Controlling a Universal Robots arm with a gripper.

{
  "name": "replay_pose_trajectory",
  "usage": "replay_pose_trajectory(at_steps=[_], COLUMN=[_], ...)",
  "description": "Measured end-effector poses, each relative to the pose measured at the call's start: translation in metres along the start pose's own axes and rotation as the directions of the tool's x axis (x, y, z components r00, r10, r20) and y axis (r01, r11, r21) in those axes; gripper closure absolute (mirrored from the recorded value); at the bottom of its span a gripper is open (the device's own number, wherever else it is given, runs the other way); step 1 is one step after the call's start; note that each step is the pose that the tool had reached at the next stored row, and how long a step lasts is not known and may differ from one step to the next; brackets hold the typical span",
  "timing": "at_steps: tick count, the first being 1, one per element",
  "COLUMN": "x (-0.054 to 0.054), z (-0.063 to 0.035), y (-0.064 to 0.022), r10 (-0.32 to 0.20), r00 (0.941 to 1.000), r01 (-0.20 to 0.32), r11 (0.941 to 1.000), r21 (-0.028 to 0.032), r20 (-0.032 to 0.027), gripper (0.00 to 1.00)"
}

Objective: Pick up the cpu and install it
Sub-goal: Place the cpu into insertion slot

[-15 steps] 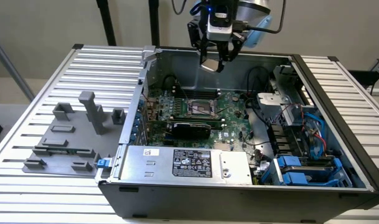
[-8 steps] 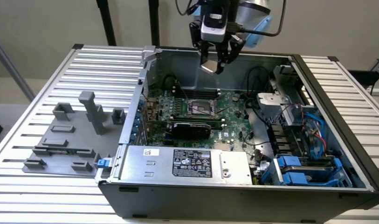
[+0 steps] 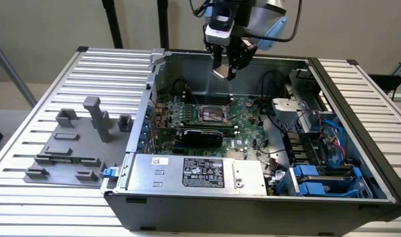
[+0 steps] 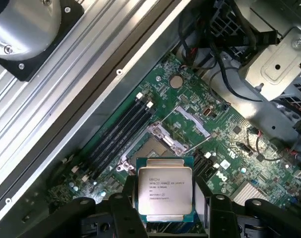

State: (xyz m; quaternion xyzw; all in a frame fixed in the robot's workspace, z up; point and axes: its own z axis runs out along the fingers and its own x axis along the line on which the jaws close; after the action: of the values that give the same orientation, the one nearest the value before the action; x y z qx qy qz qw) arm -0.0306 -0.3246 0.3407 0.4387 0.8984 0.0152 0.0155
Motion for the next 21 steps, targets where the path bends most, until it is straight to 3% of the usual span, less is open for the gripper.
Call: replay_pose_trajectory(at_steps=[6, 11, 12, 14, 17, 21], x=[0.0, 0.0, 0.0, 0.0, 0.0, 0.0], z=[0.0031, 0.0057, 0.0068, 0.0096, 0.0113, 0.0138], y=[-0.0001, -0.0003, -0.0003, -0.0004, -0.0005, -0.0006], r10=[0.108, 0.199, 0.234, 0.322, 0.374, 0.441], r00=[0.9941, 0.98, 0.9722, 0.9465, 0.9273, 0.8973], r01=[-0.108, -0.199, -0.234, -0.322, -0.374, -0.441], r11=[0.9941, 0.98, 0.9722, 0.9466, 0.9274, 0.8974], r21=[0.0014, 0.0021, 0.0023, 0.0025, 0.0025, 0.0022], r20=[0.0045, 0.0085, 0.01, 0.014, 0.0164, 0.0195], gripper=[0.45, 0.45, 0.45, 0.45, 0.45, 0.45])
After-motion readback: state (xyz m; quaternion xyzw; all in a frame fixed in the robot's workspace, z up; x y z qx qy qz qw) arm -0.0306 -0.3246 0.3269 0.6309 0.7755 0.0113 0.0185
